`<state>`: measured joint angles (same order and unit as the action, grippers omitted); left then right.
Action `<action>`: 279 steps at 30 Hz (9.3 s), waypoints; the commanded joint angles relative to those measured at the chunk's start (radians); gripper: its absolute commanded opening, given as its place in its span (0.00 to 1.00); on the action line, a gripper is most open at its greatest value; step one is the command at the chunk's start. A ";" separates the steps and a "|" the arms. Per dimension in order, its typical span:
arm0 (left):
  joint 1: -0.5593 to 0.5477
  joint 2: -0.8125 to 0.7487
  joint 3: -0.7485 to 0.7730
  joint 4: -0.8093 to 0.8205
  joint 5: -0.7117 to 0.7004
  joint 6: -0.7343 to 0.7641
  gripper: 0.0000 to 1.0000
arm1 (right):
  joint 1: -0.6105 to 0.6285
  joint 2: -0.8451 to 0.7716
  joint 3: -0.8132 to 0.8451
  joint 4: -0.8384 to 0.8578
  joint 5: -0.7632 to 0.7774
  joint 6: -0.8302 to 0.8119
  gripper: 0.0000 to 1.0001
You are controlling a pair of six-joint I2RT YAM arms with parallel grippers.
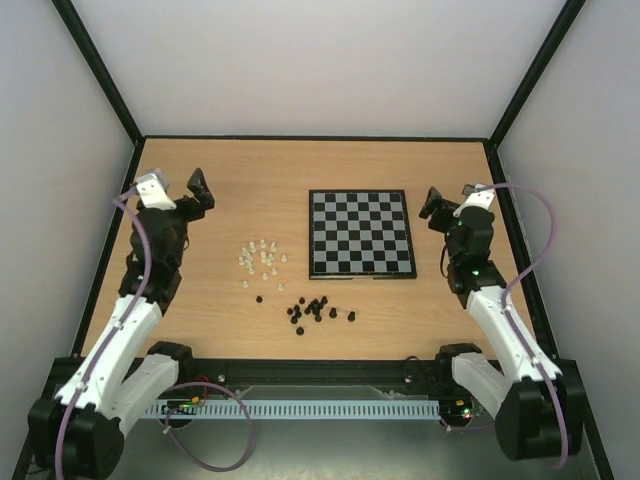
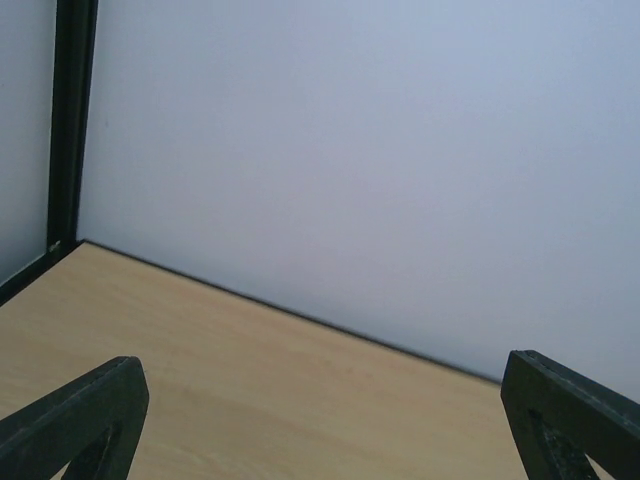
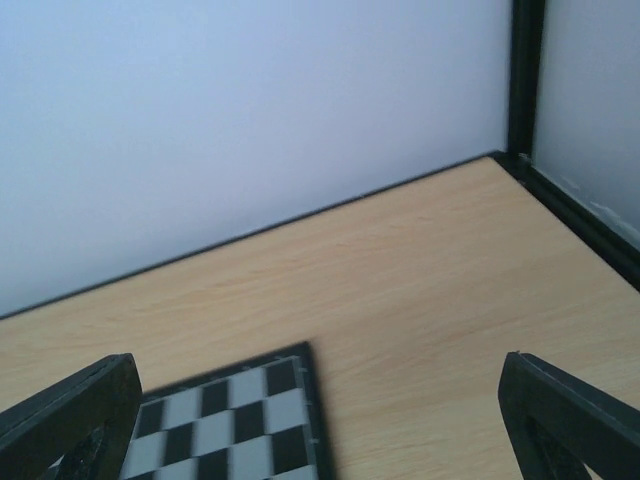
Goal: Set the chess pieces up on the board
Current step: Pick up the chess piece at the center of the board, then place the chess piece on the chessboard.
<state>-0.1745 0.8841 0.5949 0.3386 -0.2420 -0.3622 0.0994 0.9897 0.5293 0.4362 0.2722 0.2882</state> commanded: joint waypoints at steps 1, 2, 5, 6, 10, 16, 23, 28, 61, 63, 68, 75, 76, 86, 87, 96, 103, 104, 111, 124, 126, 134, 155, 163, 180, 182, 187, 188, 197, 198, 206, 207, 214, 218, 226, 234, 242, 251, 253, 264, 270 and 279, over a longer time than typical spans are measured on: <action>-0.002 -0.106 0.098 -0.207 0.053 -0.150 1.00 | 0.006 -0.133 0.128 -0.302 -0.202 0.060 0.99; -0.002 -0.121 0.121 -0.244 0.068 -0.168 1.00 | 0.006 -0.159 0.155 -0.332 -0.251 0.056 0.99; -0.003 -0.136 0.179 -0.327 0.130 -0.206 1.00 | 0.006 -0.219 0.241 -0.435 -0.341 0.069 0.99; -0.003 -0.136 0.199 -0.351 0.174 -0.211 1.00 | 0.006 -0.230 0.270 -0.468 -0.383 0.066 0.99; -0.003 -0.118 0.260 -0.446 0.316 -0.223 0.99 | 0.006 -0.252 0.345 -0.540 -0.553 0.085 0.98; -0.003 -0.135 0.262 -0.470 0.552 -0.209 0.99 | 0.005 -0.220 0.386 -0.633 -0.690 0.248 0.99; -0.003 -0.172 0.220 -0.517 0.591 -0.230 1.00 | 0.006 -0.216 0.347 -0.665 -0.798 0.267 0.99; -0.003 -0.183 0.143 -0.389 0.649 -0.257 0.99 | 0.005 -0.239 0.324 -0.671 -0.799 0.292 0.98; -0.156 0.240 0.265 -0.590 0.063 -0.242 1.00 | 0.688 0.750 0.790 -0.741 -0.072 0.094 0.60; -0.155 0.231 0.248 -0.589 0.059 -0.249 0.99 | 0.707 0.775 0.796 -0.746 -0.059 0.092 0.52; -0.156 0.207 0.197 -0.542 0.073 -0.269 0.99 | 0.720 0.798 0.809 -0.748 -0.090 0.067 0.51; -0.158 0.211 0.170 -0.506 0.091 -0.297 0.99 | 0.720 0.858 0.866 -0.769 -0.128 0.026 0.51; -0.158 0.211 0.161 -0.501 0.094 -0.300 1.00 | 0.720 0.868 0.863 -0.762 -0.138 0.027 0.49; -0.157 0.205 0.132 -0.478 0.063 -0.304 1.00 | 0.754 0.923 0.876 -0.741 -0.165 0.022 0.42; -0.158 0.202 0.128 -0.478 0.059 -0.305 1.00 | 0.759 0.933 0.881 -0.744 -0.161 0.022 0.41; -0.158 0.181 0.118 -0.472 0.049 -0.305 1.00 | 0.791 0.976 0.907 -0.752 -0.151 0.016 0.41; -0.157 0.181 0.114 -0.474 0.043 -0.304 0.99 | 0.813 1.018 0.948 -0.772 -0.132 0.012 0.36; -0.157 0.178 0.114 -0.475 0.041 -0.304 0.99 | 0.813 1.018 0.950 -0.772 -0.131 0.011 0.36; -0.157 0.152 0.106 -0.478 0.033 -0.304 1.00 | 0.825 1.021 0.946 -0.773 -0.118 0.011 0.36; -0.158 0.088 0.073 -0.454 0.064 -0.297 1.00 | 0.828 0.966 0.895 -0.751 -0.098 0.022 0.45; -0.157 0.089 0.072 -0.453 0.063 -0.296 1.00 | 0.828 0.965 0.893 -0.750 -0.093 0.022 0.46; -0.157 0.101 0.078 -0.460 0.046 -0.297 0.99 | 0.828 0.976 0.901 -0.750 -0.103 0.017 0.45; -0.157 0.074 0.077 -0.471 0.037 -0.302 1.00 | 0.830 0.968 0.901 -0.743 -0.107 0.020 0.46; -0.157 0.062 0.076 -0.484 0.004 -0.303 0.99 | 0.829 1.013 0.929 -0.761 -0.104 0.019 0.51; -0.158 0.066 0.072 -0.481 0.000 -0.302 0.99 | 0.848 1.105 1.008 -0.800 -0.062 0.015 0.45; -0.157 0.067 0.071 -0.481 0.000 -0.301 1.00 | 0.849 1.111 1.013 -0.806 -0.048 0.016 0.45; -0.157 0.070 0.072 -0.480 0.003 -0.301 0.99 | 0.849 1.138 1.034 -0.814 -0.045 0.013 0.33; -0.157 0.071 0.071 -0.480 0.003 -0.302 0.99 | 0.848 1.144 1.041 -0.815 -0.043 0.011 0.32; -0.158 0.068 0.072 -0.480 0.003 -0.300 0.99 | 0.848 1.158 1.048 -0.817 -0.034 0.006 0.18; -0.158 0.067 0.070 -0.480 0.002 -0.299 1.00 | 0.849 1.156 1.049 -0.817 -0.034 0.006 0.16; -0.157 0.060 0.068 -0.471 0.015 -0.299 0.99 | 0.849 1.148 1.047 -0.824 -0.029 0.002 0.07; -0.158 0.062 0.065 -0.467 0.013 -0.300 0.99 | 0.849 1.142 1.046 -0.825 -0.028 0.003 0.07; -0.157 0.054 0.069 -0.479 0.008 -0.301 0.99 | 0.850 1.122 1.044 -0.816 -0.061 0.013 0.05; -0.158 0.050 0.068 -0.479 0.008 -0.300 0.99 | 0.849 1.114 1.034 -0.817 -0.057 0.014 0.04; -0.158 0.050 0.070 -0.481 0.006 -0.300 1.00 | 0.850 1.082 1.019 -0.820 -0.049 0.015 0.04; -0.157 0.053 0.071 -0.481 0.002 -0.300 1.00 | 0.850 1.020 0.978 -0.821 -0.035 0.012 0.04; -0.157 0.055 0.072 -0.481 0.001 -0.299 0.99 | 0.850 0.973 0.952 -0.826 -0.027 0.014 0.04; -0.158 0.049 0.072 -0.482 0.002 -0.298 1.00 | 0.850 0.902 0.904 -0.874 0.051 0.021 0.04; -0.158 0.051 0.071 -0.483 0.002 -0.299 0.99 | 0.846 0.888 0.896 -0.895 0.080 0.026 0.04; -0.157 0.054 0.070 -0.477 0.011 -0.299 0.99 | 0.776 0.803 0.729 -0.848 0.048 0.061 0.04; -0.157 0.057 0.070 -0.475 0.010 -0.299 1.00 | 0.758 0.807 0.707 -0.812 0.040 0.054 0.04; -0.158 0.058 0.068 -0.474 0.012 -0.299 0.99 | 0.754 0.838 0.712 -0.785 0.006 0.047 0.04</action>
<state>-0.3313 0.9485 0.6735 -0.1410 -0.2283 -0.6621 0.8566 1.8172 1.2469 -0.3500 0.2935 0.3370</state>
